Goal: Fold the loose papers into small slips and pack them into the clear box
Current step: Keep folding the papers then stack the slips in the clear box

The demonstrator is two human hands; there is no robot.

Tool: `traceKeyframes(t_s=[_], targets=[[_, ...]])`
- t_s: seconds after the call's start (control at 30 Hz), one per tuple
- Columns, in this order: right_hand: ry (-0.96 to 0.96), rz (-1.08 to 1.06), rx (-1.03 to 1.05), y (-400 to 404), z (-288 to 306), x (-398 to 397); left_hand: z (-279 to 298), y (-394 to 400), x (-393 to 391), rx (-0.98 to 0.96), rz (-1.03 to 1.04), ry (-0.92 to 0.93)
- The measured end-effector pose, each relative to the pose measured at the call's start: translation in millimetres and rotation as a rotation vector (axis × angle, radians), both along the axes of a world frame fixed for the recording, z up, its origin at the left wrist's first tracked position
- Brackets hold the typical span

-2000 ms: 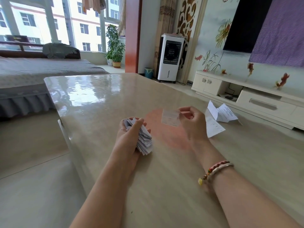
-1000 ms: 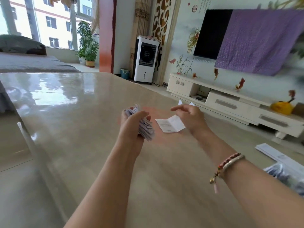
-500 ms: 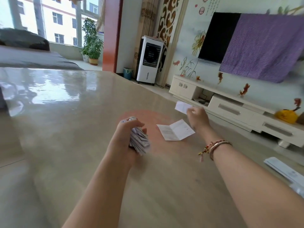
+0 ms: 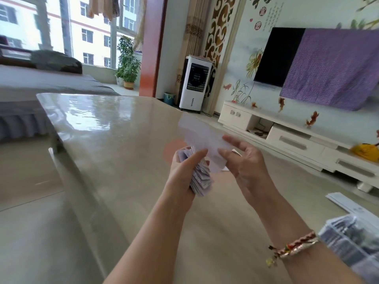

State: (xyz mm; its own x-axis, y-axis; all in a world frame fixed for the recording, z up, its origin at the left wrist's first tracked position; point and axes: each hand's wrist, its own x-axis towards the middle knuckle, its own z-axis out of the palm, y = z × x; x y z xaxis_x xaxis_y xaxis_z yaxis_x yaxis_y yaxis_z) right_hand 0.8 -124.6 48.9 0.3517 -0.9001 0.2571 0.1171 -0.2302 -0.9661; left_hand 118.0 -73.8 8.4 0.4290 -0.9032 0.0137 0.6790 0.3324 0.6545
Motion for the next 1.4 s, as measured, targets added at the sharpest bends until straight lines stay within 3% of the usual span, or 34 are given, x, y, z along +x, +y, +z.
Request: traceKeyframes(t_s=[0.2,0.4,0.5,0.67,0.83,1.13,1.23,1.4], targets=[[0.19,-0.125,-0.081,6,-10,5,4,18,5,0.026,-0.036,-0.053],[0.13,-0.019,-0.007,1,-13,-2,2,24,15,0.026,-0.302,0.13],[0.325,-0.059,-0.087,-8,-22,-3,0,20,14,-0.011,-0.332,0.116],[0.627,-0.132,-0.293,-15,-37,-4,2,12,0,0.033,-0.266,-0.1],[0.425,0.053,-0.168,-12,-26,-10,0,7,0,0.095,-0.248,-0.255],[0.195,0.018,-0.151,-8,-19,-19,0,8,16,0.184,-0.073,-0.09],[0.091,0.111,-0.15,-8,-16,-21,0,12,19,0.218,-0.184,-0.012],[0.04,0.206,-0.177,1,-16,-10,-1,20,9,0.153,-0.362,-0.059]])
